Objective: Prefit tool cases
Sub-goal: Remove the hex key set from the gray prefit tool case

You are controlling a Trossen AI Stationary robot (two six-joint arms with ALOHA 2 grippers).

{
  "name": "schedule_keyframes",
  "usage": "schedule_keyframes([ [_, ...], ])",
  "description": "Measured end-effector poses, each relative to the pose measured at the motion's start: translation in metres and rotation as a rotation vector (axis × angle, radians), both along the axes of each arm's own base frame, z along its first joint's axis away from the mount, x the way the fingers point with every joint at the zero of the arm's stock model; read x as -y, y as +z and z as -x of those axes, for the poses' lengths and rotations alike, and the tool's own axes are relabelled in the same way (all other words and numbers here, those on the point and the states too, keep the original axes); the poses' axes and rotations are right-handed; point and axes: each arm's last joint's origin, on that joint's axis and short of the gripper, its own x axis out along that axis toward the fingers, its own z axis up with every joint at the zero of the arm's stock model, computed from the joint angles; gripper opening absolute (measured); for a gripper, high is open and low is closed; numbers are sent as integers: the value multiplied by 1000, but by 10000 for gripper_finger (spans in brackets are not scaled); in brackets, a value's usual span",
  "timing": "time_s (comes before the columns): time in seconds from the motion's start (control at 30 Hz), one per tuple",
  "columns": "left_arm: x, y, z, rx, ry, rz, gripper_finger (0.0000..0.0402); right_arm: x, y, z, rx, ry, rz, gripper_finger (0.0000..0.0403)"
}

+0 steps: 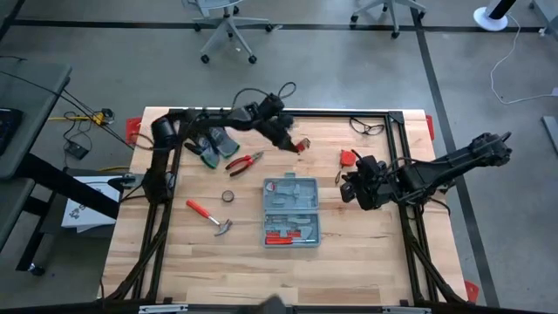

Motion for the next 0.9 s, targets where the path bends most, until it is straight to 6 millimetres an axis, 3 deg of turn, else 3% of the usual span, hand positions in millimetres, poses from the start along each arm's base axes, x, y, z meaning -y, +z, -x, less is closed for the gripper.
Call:
schedule_keyframes([
  [0.07, -16, -9, 1, -24, 1, 53, 0, 3, -3, -4, 0, -36, 5, 87],
  [0.17, -28, -4, 1, -1, -46, 107, 0, 9, -9, -14, -7, -77, 5, 87],
  [0.33, -32, -4, 5, -9, -55, 124, 10, 15, -23, -35, -11, -113, -26, 87],
  [0.57, -17, -3, -4, -82, -29, 86, 3, 14, -40, -60, -19, -55, -97, 87],
  [0.9, 12, -5, -12, -315, 57, -108, 3, 15, -42, -63, -17, -56, -105, 87],
])
